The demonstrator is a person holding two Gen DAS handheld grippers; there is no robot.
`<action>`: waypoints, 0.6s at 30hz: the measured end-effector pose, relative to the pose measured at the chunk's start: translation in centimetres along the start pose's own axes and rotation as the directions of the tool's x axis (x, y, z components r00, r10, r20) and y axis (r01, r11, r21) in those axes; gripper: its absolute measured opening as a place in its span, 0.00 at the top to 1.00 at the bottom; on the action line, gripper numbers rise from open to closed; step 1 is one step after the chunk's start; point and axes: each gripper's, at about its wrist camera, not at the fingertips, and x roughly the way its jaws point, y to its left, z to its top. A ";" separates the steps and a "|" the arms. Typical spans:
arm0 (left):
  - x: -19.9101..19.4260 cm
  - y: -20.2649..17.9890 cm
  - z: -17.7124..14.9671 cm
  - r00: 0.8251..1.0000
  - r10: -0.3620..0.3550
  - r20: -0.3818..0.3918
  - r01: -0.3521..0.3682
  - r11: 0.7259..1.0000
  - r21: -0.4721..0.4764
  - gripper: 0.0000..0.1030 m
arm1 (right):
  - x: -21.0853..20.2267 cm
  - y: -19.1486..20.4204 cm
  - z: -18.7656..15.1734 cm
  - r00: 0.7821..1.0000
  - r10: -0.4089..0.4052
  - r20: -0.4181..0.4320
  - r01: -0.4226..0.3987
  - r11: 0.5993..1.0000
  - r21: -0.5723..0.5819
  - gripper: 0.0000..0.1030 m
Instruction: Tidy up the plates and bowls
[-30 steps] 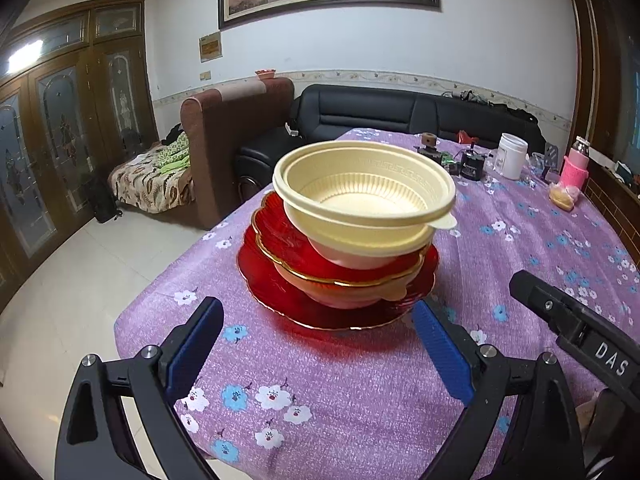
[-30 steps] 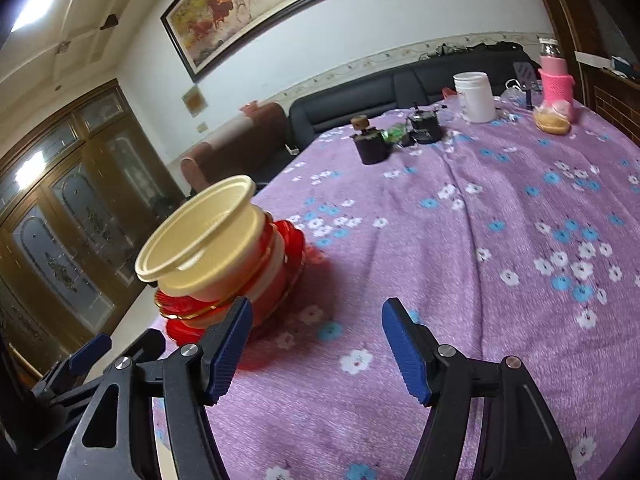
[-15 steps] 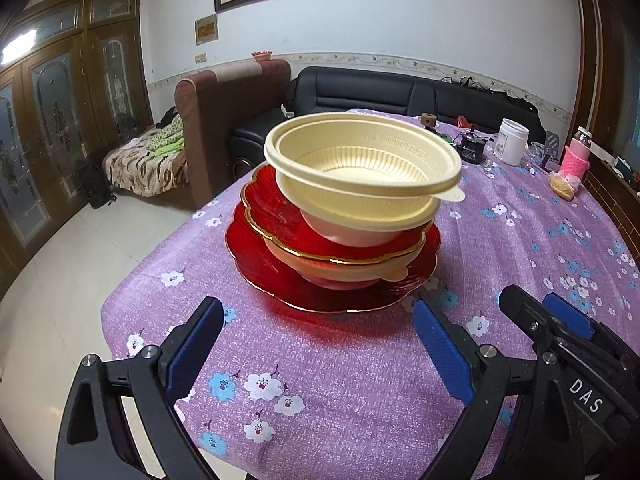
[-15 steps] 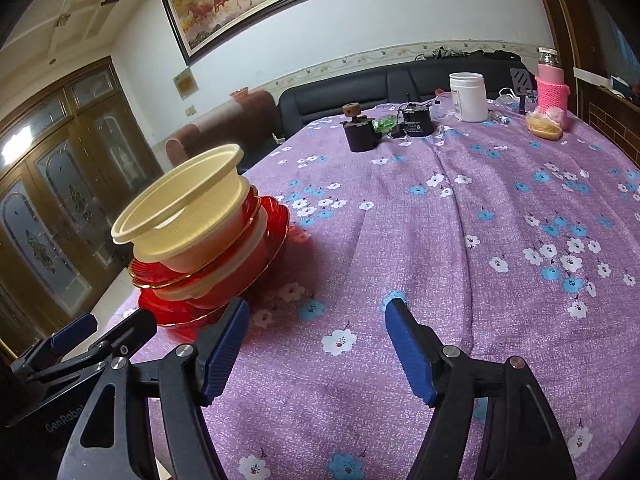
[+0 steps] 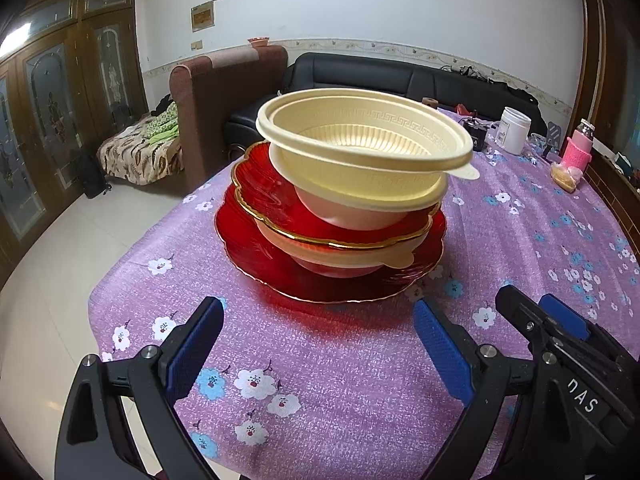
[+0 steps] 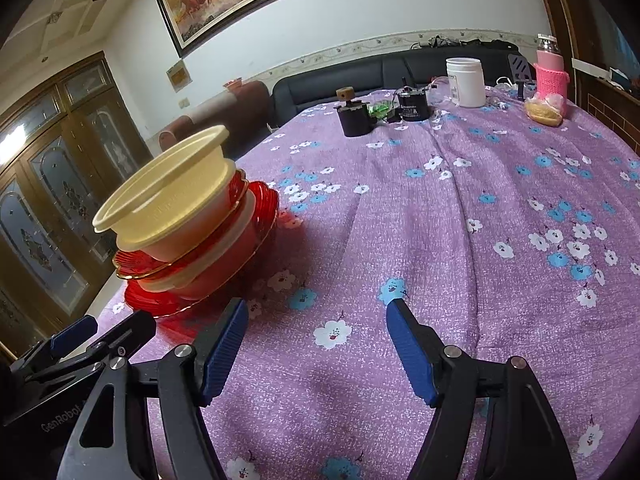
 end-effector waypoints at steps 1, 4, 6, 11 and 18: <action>0.2 0.0 0.1 1.000 -0.001 -0.004 0.001 1.000 0.000 0.07 | 0.1 0.0 -0.1 1.000 -0.001 -0.004 0.001 1.000 0.002 0.26; 0.7 0.1 0.0 1.000 -0.003 -0.014 0.003 1.000 -0.003 0.07 | 0.5 -0.1 -0.2 1.000 -0.004 -0.011 0.004 1.000 0.003 0.26; 1.0 0.1 0.1 1.000 -0.005 -0.021 0.005 1.000 -0.007 0.07 | 0.7 -0.2 -0.2 1.000 -0.006 -0.016 0.006 1.000 0.007 0.26; 1.8 0.0 0.1 0.999 -0.010 -0.041 0.009 1.000 -0.012 0.07 | 1.1 -0.5 -0.3 0.999 -0.005 -0.033 0.006 1.000 0.024 0.26; 3.0 0.0 0.0 0.998 -0.010 -0.065 0.008 1.000 -0.020 0.07 | 1.0 -0.5 -0.6 0.999 -0.015 -0.033 0.016 0.999 0.030 0.26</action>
